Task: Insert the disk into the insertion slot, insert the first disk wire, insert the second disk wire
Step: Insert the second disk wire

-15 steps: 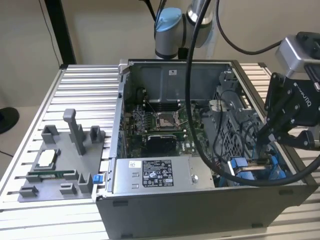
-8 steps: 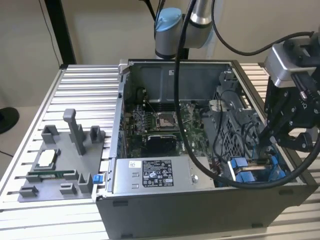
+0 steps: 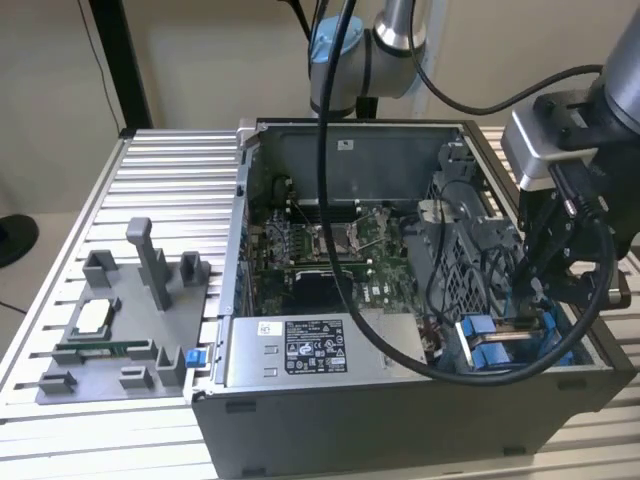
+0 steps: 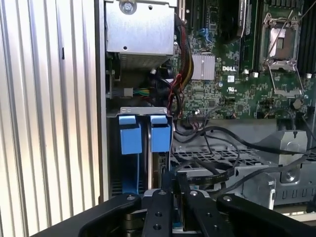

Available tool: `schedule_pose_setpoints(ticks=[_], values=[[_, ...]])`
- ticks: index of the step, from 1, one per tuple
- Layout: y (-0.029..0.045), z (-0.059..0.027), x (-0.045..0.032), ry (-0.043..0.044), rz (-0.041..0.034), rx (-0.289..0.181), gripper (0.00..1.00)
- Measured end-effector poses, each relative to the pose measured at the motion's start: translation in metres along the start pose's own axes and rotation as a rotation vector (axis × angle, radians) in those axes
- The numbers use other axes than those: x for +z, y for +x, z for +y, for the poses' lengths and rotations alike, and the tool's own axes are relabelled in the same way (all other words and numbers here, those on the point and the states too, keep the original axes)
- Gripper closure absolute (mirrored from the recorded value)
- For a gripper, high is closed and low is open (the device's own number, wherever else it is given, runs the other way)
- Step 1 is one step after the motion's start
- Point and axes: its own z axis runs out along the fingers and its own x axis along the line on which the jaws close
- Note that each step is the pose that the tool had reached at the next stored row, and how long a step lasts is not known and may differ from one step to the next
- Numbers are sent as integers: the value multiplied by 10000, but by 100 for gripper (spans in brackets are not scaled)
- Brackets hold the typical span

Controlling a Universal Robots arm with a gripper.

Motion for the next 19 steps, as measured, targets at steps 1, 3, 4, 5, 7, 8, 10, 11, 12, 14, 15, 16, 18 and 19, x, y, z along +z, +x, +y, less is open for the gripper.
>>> schedule_pose_setpoints(ticks=[1,3,4,5,7,8,10,11,12,14,15,16,18,19], values=[[2,19,6,64,0,-12,100],[6,45,20,157,-2,-29,100],[6,45,21,158,-2,-30,100],[6,45,20,158,0,-31,100],[5,46,22,159,1,-32,100],[7,48,30,188,0,-35,100],[11,49,51,299,-2,-57,100],[14,50,64,354,-5,-67,100],[17,54,80,392,-6,-74,100],[24,68,115,436,-6,-59,100],[27,70,132,447,-3,-39,100],[31,71,151,456,-1,-12,100],[37,75,186,471,7,64,100],[41,76,204,479,9,102,100]])
